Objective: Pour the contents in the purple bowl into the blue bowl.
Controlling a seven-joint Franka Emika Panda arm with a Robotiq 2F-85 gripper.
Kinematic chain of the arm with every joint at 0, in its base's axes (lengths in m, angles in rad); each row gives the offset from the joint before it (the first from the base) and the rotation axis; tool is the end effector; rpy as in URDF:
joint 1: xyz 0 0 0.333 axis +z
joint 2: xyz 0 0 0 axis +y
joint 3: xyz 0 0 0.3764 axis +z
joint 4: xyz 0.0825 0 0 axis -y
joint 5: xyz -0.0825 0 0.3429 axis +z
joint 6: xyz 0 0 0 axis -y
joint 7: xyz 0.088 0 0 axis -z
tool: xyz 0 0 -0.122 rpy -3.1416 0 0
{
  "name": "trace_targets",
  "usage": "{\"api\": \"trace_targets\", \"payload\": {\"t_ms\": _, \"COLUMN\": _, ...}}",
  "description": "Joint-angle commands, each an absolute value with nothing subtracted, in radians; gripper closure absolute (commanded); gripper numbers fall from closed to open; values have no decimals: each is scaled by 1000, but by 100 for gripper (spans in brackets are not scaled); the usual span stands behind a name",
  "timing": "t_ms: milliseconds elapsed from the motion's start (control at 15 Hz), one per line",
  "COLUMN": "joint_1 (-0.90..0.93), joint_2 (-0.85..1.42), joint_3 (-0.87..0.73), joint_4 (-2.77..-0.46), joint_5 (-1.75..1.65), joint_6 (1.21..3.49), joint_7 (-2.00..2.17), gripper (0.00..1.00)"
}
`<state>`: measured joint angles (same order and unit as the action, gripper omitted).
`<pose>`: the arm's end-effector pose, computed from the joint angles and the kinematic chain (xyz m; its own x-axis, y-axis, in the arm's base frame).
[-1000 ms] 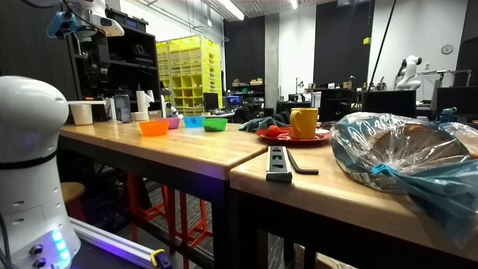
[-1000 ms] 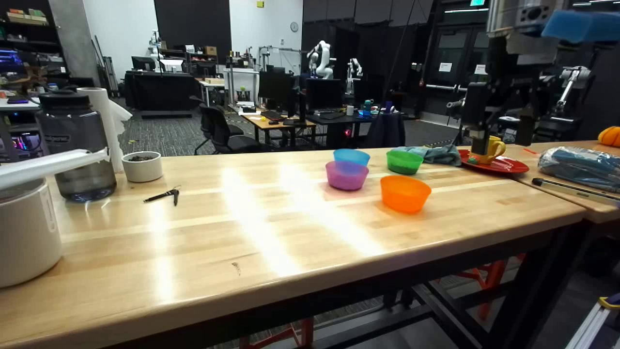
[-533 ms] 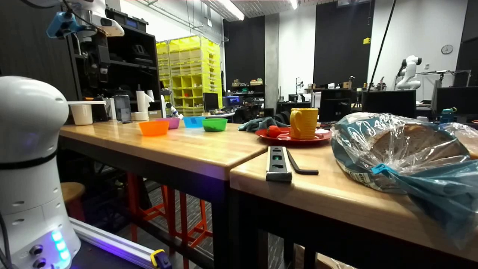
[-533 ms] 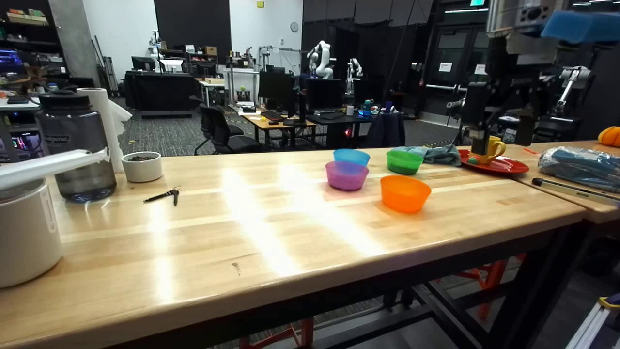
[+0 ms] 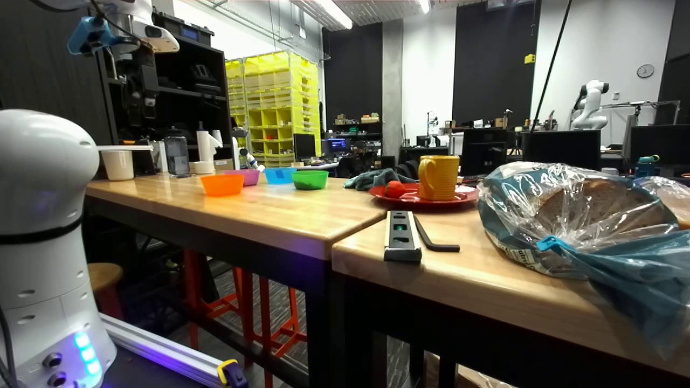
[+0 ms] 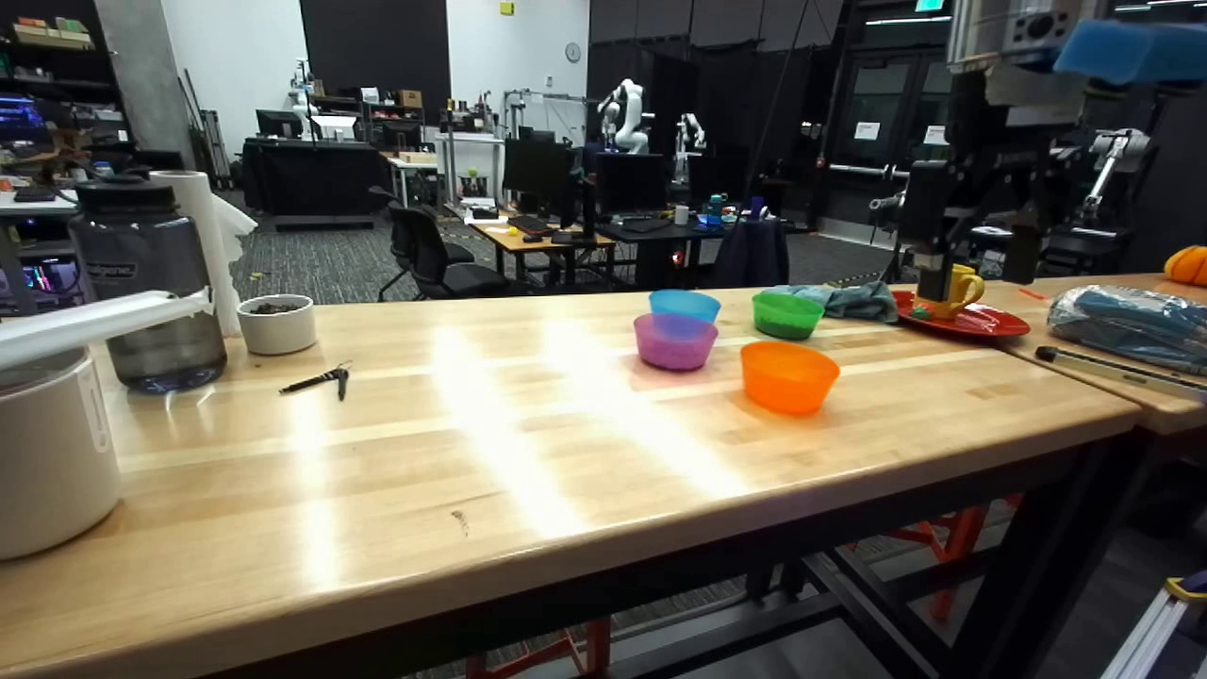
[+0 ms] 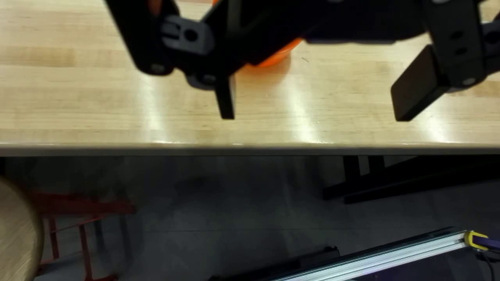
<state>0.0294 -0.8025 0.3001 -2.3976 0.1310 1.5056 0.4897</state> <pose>0.1909 0.1211 0.5854 0.9639 -0.2596 -0.0586 -0.2508 -0.9599 0.1256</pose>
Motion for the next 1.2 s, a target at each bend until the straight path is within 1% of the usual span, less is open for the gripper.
{"api": "trace_targets", "payload": {"t_ms": 0, "joint_1": 23, "joint_2": -801, "joint_3": 302, "joint_4": -2400, "joint_5": 126, "joint_6": 1525, "joint_7": 494, "gripper": 0}}
{"api": "trace_targets", "payload": {"t_ms": 600, "joint_1": -1, "joint_2": -752, "joint_3": 311, "joint_4": -2407, "joint_5": 112, "joint_6": 1732, "joint_7": 521, "gripper": 0}}
{"api": "trace_targets", "payload": {"t_ms": 1133, "joint_1": -13, "joint_2": -624, "joint_3": 309, "joint_4": -2373, "joint_5": 55, "joint_6": 1817, "joint_7": 543, "gripper": 0}}
